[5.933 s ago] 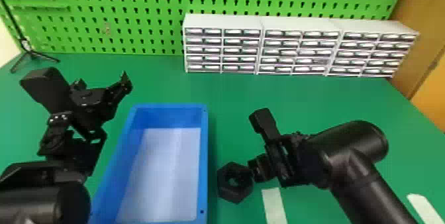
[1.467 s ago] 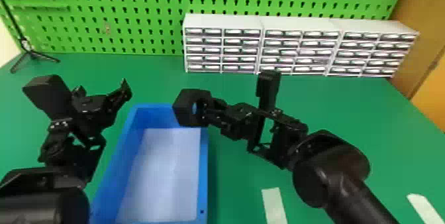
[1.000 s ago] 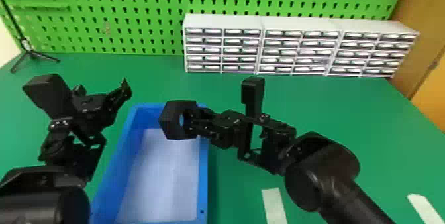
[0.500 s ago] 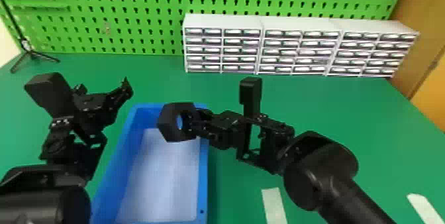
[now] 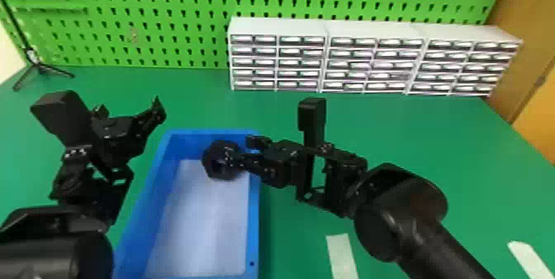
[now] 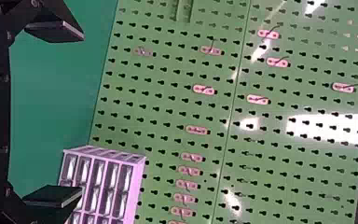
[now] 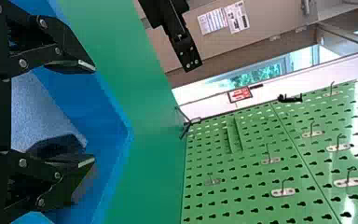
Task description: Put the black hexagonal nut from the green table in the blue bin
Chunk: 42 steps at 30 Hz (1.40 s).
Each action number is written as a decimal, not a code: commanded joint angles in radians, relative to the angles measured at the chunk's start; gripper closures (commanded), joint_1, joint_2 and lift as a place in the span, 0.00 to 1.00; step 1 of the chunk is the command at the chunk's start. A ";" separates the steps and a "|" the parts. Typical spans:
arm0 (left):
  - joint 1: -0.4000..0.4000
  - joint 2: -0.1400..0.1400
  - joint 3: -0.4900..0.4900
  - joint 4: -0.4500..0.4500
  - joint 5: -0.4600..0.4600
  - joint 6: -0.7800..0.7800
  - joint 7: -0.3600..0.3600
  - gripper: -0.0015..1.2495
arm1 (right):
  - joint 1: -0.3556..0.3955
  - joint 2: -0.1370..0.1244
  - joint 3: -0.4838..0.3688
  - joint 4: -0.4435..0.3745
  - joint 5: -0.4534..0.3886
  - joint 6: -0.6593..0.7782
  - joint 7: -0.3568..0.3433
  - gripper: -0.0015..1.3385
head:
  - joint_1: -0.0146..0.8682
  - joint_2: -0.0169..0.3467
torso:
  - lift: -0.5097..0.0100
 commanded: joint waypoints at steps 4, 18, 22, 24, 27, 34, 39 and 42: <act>-0.001 0.000 0.000 0.000 0.000 0.000 0.000 0.10 | 0.001 0.000 -0.001 0.000 0.007 0.000 0.000 0.42 | 0.80 0.07 | 0.79; 0.002 0.000 0.002 0.000 0.000 0.000 0.000 0.10 | 0.033 0.005 -0.055 -0.015 0.066 0.012 0.000 0.42 | 0.80 0.07 | 0.79; 0.004 0.000 0.000 0.000 0.000 0.000 0.000 0.10 | 0.056 0.009 -0.106 -0.034 0.121 0.011 0.008 0.42 | 0.80 0.07 | 0.79; 0.004 0.000 0.000 0.000 0.000 0.000 0.000 0.10 | 0.067 0.012 -0.132 -0.043 0.150 0.000 0.015 0.42 | 0.80 0.07 | 0.79; 0.004 0.000 0.000 0.000 0.000 0.000 0.000 0.10 | 0.084 0.018 -0.169 -0.055 0.190 -0.025 0.028 0.40 | 0.80 0.07 | 0.79; 0.004 0.000 0.000 0.000 0.000 0.000 0.000 0.10 | 0.128 0.029 -0.290 -0.092 0.274 -0.063 0.035 0.39 | 0.80 0.07 | 0.79; 0.005 0.000 0.002 0.000 0.000 0.000 0.000 0.10 | 0.164 0.032 -0.377 -0.127 0.333 -0.068 0.035 0.39 | 0.80 0.07 | 0.79; 0.007 0.000 0.004 0.000 0.000 0.001 0.000 0.10 | 0.187 0.035 -0.422 -0.146 0.366 -0.075 0.035 0.39 | 0.80 0.07 | 0.79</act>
